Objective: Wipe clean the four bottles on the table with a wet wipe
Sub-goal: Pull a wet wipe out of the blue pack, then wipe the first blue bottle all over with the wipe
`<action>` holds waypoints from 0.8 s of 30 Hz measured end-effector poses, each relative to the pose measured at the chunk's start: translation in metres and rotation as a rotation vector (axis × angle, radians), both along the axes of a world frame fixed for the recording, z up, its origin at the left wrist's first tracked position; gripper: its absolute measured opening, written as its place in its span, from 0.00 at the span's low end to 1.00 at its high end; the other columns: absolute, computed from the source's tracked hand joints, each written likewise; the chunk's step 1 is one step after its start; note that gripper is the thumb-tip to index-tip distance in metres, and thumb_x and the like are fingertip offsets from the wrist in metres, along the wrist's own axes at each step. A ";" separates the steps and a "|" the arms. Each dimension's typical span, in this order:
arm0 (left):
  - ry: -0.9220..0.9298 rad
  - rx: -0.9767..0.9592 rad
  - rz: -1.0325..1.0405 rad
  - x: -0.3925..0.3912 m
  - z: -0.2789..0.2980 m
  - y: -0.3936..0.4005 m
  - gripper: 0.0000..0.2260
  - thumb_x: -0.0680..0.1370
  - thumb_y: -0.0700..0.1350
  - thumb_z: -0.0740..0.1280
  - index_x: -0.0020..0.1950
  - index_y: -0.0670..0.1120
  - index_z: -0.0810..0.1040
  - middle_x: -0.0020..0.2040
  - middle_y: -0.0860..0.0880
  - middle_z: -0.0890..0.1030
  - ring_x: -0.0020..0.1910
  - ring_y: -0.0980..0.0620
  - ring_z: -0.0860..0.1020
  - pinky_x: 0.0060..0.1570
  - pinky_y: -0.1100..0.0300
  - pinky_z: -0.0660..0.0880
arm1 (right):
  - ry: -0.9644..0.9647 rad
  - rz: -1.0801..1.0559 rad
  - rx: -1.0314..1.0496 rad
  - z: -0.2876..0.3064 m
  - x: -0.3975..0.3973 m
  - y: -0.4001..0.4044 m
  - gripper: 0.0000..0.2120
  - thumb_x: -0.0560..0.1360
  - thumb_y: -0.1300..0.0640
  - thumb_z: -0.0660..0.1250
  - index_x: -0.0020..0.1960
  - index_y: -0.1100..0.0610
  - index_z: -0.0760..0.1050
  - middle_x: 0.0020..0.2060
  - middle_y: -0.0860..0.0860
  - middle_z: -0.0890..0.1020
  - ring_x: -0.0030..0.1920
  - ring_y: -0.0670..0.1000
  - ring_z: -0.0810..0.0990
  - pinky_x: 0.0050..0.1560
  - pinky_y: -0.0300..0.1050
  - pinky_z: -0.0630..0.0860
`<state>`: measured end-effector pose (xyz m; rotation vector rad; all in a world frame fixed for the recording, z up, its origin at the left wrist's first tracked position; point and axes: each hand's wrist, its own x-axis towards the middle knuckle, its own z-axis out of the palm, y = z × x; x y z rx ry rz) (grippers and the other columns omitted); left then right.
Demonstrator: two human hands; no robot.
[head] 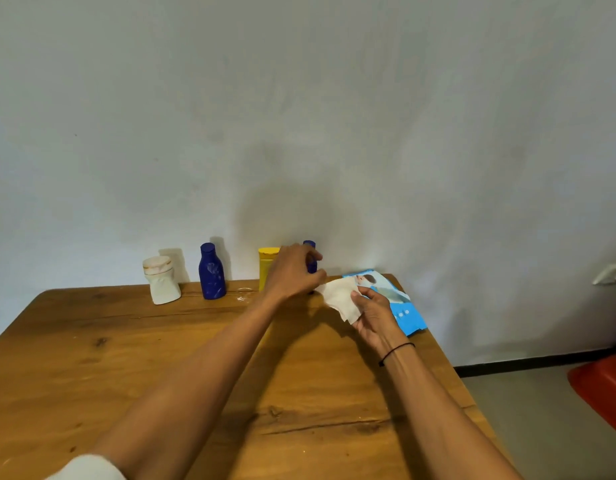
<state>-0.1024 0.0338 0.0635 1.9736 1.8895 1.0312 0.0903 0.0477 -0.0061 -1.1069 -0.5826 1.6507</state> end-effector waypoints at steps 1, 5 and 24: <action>0.087 0.025 -0.012 -0.002 0.008 0.007 0.16 0.75 0.51 0.72 0.62 0.51 0.81 0.58 0.49 0.81 0.59 0.48 0.77 0.55 0.53 0.79 | -0.007 -0.011 -0.002 0.000 0.000 0.000 0.14 0.81 0.66 0.69 0.65 0.59 0.79 0.66 0.61 0.81 0.60 0.64 0.84 0.64 0.66 0.80; 0.461 0.017 -0.003 -0.005 0.022 0.034 0.24 0.77 0.40 0.70 0.72 0.51 0.75 0.72 0.46 0.74 0.71 0.43 0.71 0.66 0.49 0.72 | -0.067 -0.020 -0.018 0.003 -0.002 -0.001 0.15 0.82 0.64 0.68 0.67 0.57 0.77 0.67 0.60 0.80 0.58 0.63 0.85 0.55 0.63 0.85; 0.013 -0.042 -0.284 -0.041 0.021 0.005 0.12 0.83 0.48 0.70 0.65 0.45 0.81 0.58 0.48 0.83 0.55 0.50 0.81 0.53 0.60 0.79 | -0.177 -0.191 0.148 0.032 0.020 -0.017 0.12 0.79 0.67 0.72 0.58 0.55 0.78 0.62 0.61 0.82 0.59 0.63 0.84 0.61 0.62 0.82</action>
